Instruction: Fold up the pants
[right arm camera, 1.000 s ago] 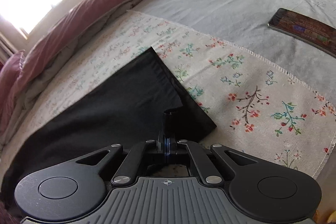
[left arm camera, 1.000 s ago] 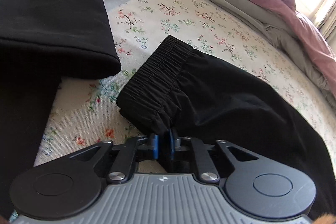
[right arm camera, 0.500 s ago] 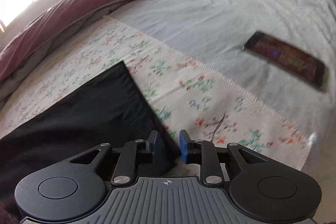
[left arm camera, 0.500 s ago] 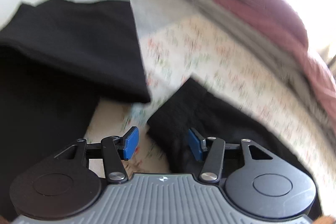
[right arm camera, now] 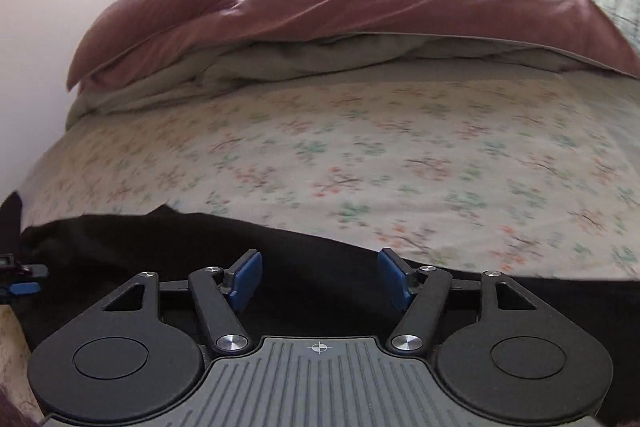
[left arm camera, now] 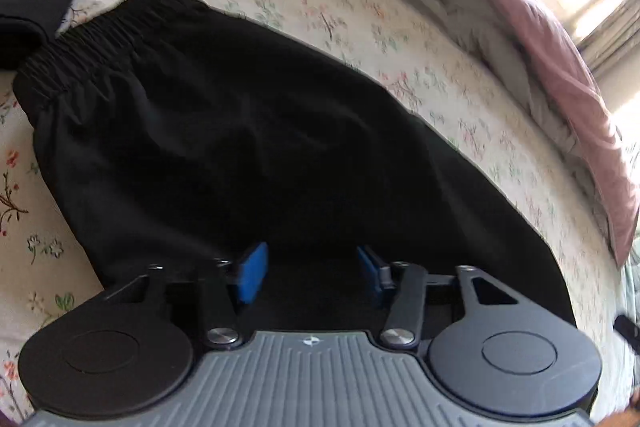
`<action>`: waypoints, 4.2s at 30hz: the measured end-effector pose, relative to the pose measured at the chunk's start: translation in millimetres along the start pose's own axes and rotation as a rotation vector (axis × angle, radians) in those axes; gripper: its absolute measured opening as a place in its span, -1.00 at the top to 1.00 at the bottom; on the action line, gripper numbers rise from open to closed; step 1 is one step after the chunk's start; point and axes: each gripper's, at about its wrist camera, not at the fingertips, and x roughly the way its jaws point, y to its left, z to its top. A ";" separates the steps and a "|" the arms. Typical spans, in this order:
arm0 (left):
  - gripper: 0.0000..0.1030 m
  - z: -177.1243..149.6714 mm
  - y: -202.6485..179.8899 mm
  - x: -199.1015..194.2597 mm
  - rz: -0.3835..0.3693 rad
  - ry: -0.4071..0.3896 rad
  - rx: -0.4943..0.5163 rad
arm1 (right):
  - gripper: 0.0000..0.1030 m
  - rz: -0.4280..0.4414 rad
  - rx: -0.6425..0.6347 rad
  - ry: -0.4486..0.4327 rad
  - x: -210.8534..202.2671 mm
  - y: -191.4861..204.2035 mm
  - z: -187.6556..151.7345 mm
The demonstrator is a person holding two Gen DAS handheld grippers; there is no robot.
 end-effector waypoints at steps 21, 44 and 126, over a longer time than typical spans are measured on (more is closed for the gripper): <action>0.19 6.4 56.3 -18.6 -0.089 0.067 -0.045 | 0.60 0.153 -0.349 0.261 206.6 178.0 46.6; 0.20 17.3 86.4 -38.8 0.100 -0.071 -0.075 | 0.67 -0.105 -0.370 -0.085 163.2 181.3 46.4; 0.29 -10.3 10.9 -14.1 -0.012 0.037 0.087 | 0.51 0.218 -0.791 0.070 -17.7 188.0 -188.6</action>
